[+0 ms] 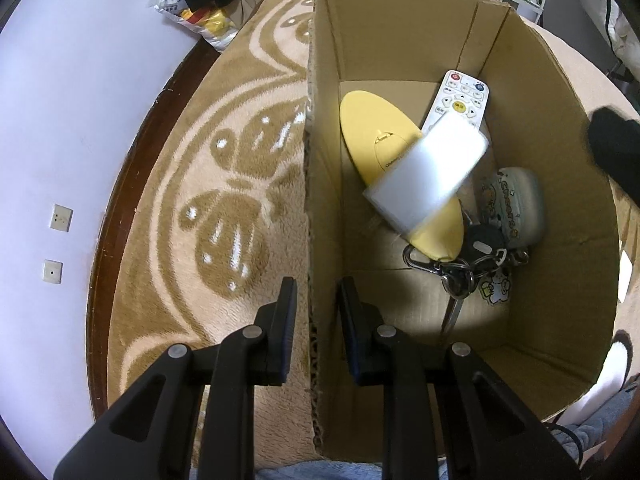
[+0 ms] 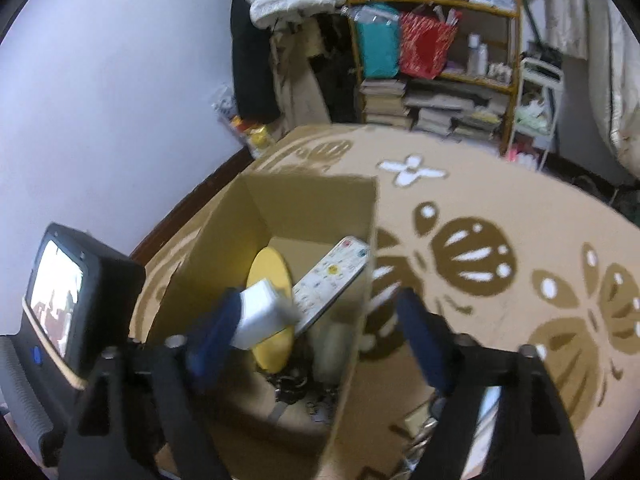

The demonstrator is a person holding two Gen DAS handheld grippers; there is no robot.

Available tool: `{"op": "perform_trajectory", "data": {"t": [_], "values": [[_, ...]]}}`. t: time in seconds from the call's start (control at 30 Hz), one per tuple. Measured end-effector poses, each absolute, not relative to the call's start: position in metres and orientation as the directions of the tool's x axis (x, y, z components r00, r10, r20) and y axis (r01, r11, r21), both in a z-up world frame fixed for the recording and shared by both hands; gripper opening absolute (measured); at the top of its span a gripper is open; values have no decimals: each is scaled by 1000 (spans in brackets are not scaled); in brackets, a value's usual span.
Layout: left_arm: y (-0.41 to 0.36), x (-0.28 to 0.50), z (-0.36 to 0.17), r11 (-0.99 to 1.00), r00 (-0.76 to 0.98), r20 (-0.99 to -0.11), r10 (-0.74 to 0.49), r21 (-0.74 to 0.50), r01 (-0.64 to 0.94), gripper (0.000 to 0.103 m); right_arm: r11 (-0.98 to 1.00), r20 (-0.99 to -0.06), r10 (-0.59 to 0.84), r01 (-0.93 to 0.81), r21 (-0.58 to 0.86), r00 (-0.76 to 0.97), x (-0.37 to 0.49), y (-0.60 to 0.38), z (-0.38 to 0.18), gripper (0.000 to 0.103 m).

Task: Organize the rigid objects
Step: 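Carry the white charger into the box and release it, then move the right tool back to the pile over the black round item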

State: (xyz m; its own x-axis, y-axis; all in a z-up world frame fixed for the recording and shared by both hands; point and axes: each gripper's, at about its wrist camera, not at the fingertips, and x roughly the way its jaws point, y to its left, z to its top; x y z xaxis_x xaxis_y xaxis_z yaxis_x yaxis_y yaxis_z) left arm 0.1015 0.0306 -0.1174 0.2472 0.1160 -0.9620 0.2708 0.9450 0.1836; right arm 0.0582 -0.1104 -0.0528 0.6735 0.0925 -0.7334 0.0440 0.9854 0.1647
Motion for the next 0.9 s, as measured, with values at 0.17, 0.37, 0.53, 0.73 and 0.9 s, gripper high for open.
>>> {"op": "perform_trajectory", "data": {"t": [0.17,0.37,0.53,0.73,0.9], "values": [[30,102,-118,944,245,-962,120,186,271,22,984,-726,61,79,157,685,49,-124,-46,94],[30,100,-118,940,236,-964,123,190,284,22,967,-748,-6,194,163,663,40,-144,-55,103],[30,101,-118,941,233,-965,122,187,282,22,949,-770,-7,246,195,638,32,-156,-68,103],[30,99,-117,940,235,-965,119,186,286,22,931,-800,13,285,229,599,26,-166,-88,103],[32,99,-117,941,236,-965,116,182,285,22,915,-804,35,306,265,593,22,-175,-92,103]]}}
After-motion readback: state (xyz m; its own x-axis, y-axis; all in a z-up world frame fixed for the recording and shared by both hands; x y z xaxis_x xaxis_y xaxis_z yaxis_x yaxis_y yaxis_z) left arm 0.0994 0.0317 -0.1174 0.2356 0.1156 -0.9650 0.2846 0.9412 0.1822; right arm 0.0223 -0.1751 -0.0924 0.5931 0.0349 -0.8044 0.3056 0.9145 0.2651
